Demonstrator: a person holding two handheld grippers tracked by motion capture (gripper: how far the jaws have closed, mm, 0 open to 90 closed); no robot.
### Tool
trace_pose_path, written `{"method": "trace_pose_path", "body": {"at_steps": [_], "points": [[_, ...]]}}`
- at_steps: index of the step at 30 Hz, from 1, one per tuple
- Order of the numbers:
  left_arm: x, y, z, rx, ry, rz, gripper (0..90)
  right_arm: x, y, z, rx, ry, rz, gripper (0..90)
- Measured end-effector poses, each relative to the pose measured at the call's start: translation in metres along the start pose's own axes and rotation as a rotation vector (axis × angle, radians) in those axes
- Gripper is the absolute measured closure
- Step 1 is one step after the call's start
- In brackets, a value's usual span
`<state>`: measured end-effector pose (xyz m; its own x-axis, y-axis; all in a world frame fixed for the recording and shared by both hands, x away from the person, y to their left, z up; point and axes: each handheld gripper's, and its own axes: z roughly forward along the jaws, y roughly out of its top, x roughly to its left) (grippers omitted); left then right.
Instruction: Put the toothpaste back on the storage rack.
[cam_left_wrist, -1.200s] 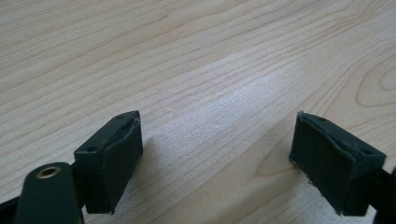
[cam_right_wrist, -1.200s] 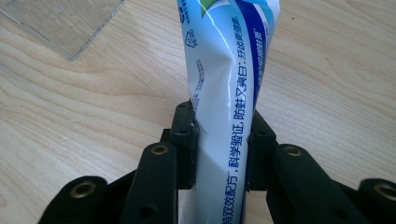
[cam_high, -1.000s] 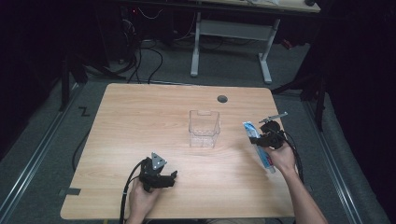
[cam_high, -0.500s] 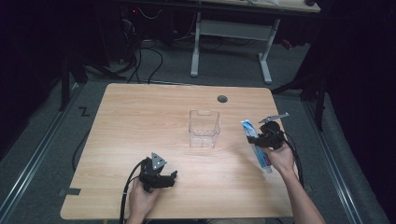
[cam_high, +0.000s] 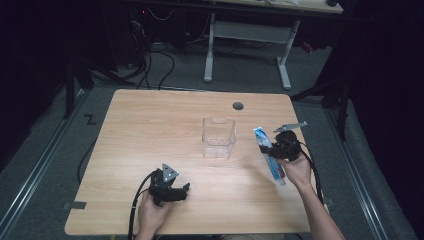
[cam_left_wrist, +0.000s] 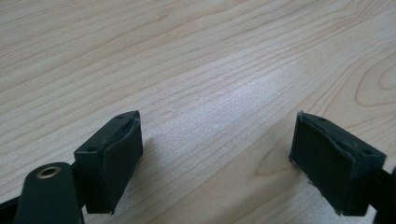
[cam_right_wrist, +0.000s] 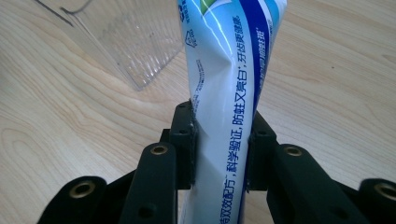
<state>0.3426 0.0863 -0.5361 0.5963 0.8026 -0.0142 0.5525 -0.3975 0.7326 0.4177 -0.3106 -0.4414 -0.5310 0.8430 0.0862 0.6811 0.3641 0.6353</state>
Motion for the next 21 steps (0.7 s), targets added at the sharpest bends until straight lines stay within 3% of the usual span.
{"method": "trace_pose_path", "body": {"at_steps": [21], "points": [[0.000, 0.000, 0.000, 0.000, -0.001, 0.000, 16.9, 0.018, 0.014, -0.003, -0.024, 0.005, -0.053, 70.5]]}}
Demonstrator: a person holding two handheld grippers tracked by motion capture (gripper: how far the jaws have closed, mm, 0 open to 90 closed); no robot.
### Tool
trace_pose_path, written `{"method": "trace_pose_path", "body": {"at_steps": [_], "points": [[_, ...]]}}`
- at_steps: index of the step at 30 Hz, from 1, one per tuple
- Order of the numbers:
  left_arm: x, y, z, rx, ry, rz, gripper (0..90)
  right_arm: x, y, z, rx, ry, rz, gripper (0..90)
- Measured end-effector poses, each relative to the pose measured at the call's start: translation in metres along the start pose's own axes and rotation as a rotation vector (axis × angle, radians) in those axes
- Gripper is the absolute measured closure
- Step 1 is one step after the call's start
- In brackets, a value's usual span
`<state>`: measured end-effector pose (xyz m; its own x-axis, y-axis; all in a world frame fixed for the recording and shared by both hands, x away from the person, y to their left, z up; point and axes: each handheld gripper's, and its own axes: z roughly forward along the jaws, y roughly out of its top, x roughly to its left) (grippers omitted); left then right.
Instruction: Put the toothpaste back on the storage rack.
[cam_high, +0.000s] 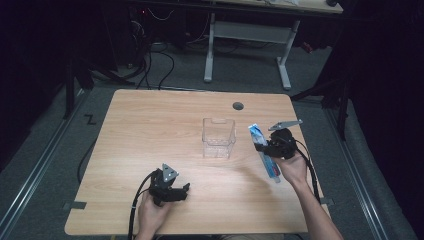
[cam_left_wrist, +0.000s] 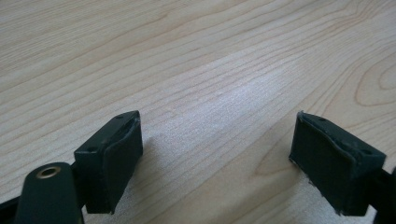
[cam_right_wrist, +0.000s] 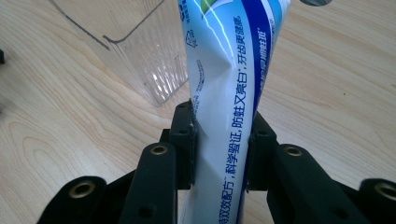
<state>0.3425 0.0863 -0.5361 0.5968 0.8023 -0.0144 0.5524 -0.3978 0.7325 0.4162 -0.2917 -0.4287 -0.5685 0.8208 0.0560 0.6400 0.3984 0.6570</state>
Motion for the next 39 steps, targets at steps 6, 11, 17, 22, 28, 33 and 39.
{"method": "trace_pose_path", "body": {"at_steps": [6, 11, 17, 22, 28, 33, 39], "points": [[0.000, 0.000, 0.000, 0.000, 0.000, 0.000, 16.9, 0.003, 0.002, 0.000, -0.017, 0.018, 0.000, 70.5], [0.000, 0.000, 0.000, 0.000, 0.000, 0.000, 16.9, 0.004, 0.003, -0.001, -0.027, 0.023, 0.004, 70.4], [0.000, 0.000, 0.000, 0.000, 0.000, 0.000, 16.9, 0.004, 0.005, -0.004, -0.037, 0.026, 0.010, 70.3], [0.000, 0.000, 0.000, 0.000, 0.001, 0.000, 17.0, 0.005, 0.007, -0.007, -0.059, 0.032, 0.006, 70.3], [0.000, 0.000, 0.000, 0.000, 0.001, -0.001, 17.0, 0.010, 0.010, -0.008, -0.071, 0.045, -0.008, 70.3], [0.000, 0.000, 0.000, 0.000, 0.001, -0.001, 17.0, 0.012, 0.014, -0.006, -0.079, 0.055, -0.020, 70.2], [0.000, 0.000, 0.000, 0.000, 0.002, -0.001, 17.0, 0.015, 0.018, -0.007, -0.087, 0.067, -0.022, 70.2]]}}
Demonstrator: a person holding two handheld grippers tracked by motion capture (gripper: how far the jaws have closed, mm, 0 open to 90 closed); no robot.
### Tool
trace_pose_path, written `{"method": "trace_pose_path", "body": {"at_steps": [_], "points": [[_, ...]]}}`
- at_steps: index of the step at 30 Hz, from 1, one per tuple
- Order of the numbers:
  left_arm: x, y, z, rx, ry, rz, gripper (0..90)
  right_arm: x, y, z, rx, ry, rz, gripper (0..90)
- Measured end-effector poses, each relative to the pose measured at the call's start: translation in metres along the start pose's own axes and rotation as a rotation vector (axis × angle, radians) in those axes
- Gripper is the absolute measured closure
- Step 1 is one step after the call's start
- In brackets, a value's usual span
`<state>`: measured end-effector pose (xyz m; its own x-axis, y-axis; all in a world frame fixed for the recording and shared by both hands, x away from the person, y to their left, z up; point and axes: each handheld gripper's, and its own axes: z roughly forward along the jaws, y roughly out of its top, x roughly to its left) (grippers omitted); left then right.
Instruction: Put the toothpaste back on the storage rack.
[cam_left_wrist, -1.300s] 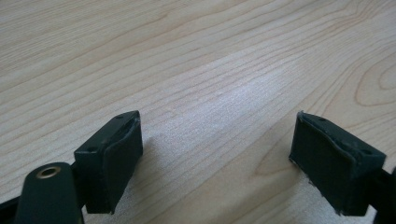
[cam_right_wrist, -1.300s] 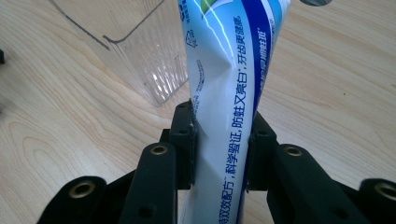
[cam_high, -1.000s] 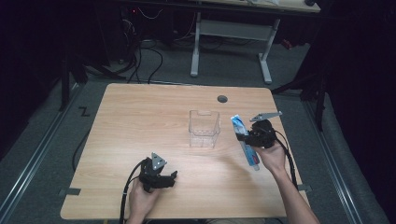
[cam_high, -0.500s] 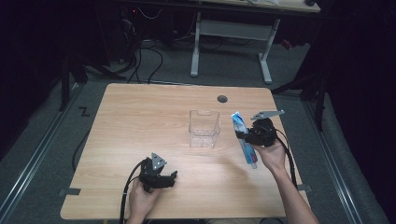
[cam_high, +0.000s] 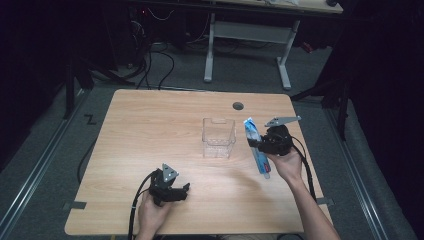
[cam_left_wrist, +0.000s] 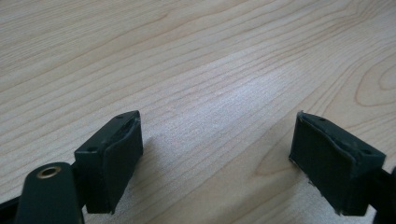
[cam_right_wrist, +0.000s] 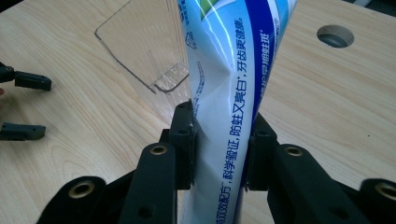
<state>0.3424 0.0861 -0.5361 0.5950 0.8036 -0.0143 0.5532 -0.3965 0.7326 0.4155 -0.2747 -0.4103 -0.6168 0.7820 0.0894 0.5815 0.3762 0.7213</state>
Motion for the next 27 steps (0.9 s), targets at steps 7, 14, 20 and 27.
{"method": "trace_pose_path", "body": {"at_steps": [7, 14, 20, 27], "points": [[0.000, 0.000, 0.000, 0.001, 0.000, 0.002, 17.0, 0.002, 0.006, -0.004, -0.018, 0.007, -0.004, 70.1], [0.000, 0.000, 0.000, 0.001, -0.001, 0.001, 17.0, 0.007, 0.014, -0.005, -0.051, -0.002, -0.024, 70.0], [0.000, 0.000, 0.000, 0.000, -0.003, 0.000, 17.0, 0.012, 0.026, -0.005, -0.057, -0.007, -0.044, 69.9], [0.000, 0.000, 0.000, -0.001, -0.001, 0.000, 17.0, 0.021, 0.043, -0.005, -0.086, 0.005, -0.061, 70.2]]}}
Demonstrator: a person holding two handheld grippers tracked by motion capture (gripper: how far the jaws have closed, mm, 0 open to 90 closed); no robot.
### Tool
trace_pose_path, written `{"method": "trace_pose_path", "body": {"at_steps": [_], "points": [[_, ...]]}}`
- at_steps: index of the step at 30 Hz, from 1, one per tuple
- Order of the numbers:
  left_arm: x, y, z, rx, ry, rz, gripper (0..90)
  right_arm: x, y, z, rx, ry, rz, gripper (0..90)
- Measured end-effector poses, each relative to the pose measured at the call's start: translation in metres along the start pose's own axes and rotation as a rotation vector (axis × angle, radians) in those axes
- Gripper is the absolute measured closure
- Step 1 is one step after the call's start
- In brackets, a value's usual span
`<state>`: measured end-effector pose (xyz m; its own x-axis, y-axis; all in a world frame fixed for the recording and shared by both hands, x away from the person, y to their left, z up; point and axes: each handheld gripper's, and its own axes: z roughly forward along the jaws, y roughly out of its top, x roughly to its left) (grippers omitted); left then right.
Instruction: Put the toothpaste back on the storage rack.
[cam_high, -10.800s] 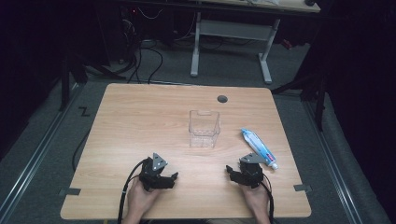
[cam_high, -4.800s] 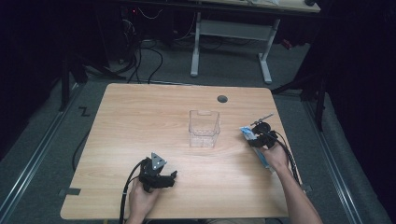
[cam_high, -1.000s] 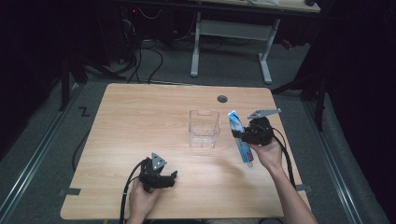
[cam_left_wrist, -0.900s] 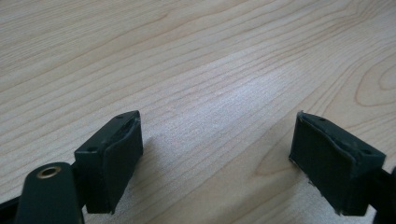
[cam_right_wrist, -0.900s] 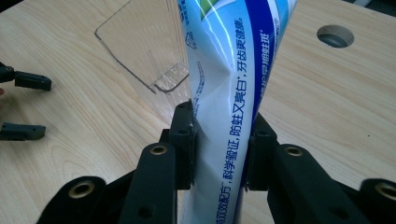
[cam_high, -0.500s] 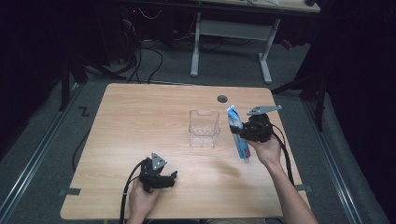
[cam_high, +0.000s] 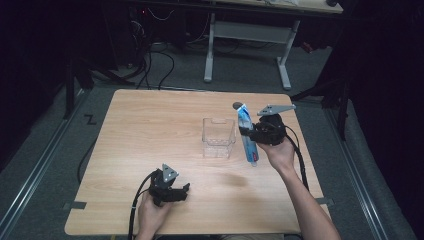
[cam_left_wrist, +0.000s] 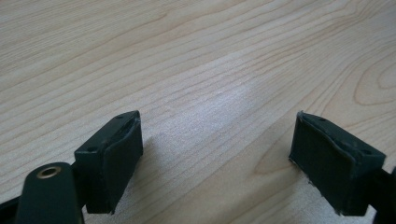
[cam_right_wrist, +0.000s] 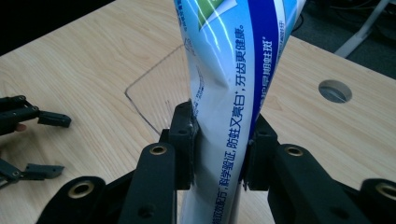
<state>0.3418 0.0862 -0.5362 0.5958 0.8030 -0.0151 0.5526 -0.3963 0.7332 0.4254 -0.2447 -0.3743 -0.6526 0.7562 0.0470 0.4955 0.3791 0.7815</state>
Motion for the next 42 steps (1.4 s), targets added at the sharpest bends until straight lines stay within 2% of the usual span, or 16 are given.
{"method": "trace_pose_path", "body": {"at_steps": [12, 13, 16, 22, 30, 34, 42], "points": [[0.000, 0.000, 0.000, 0.002, -0.002, 0.000, 17.0, 0.012, 0.024, 0.004, -0.017, 0.022, -0.026, 70.6], [0.000, 0.000, 0.000, 0.001, -0.001, 0.000, 17.0, 0.013, 0.030, 0.004, -0.031, 0.041, -0.020, 70.6], [0.000, 0.000, 0.000, 0.001, -0.001, 0.000, 17.0, 0.013, 0.040, 0.004, -0.040, 0.043, -0.027, 70.5], [0.000, 0.000, 0.000, 0.000, 0.000, 0.000, 17.0, 0.010, 0.056, 0.005, -0.075, 0.058, 0.001, 70.5], [0.000, 0.000, 0.000, -0.001, 0.000, 0.000, 17.0, 0.011, 0.070, 0.014, -0.099, 0.056, 0.010, 70.5], [0.000, 0.000, 0.000, 0.000, 0.000, 0.000, 17.0, 0.012, 0.078, 0.021, -0.098, 0.035, 0.003, 70.4], [0.000, 0.000, 0.000, -0.002, 0.000, -0.001, 17.0, 0.011, 0.079, 0.038, -0.081, 0.013, 0.007, 70.2]]}}
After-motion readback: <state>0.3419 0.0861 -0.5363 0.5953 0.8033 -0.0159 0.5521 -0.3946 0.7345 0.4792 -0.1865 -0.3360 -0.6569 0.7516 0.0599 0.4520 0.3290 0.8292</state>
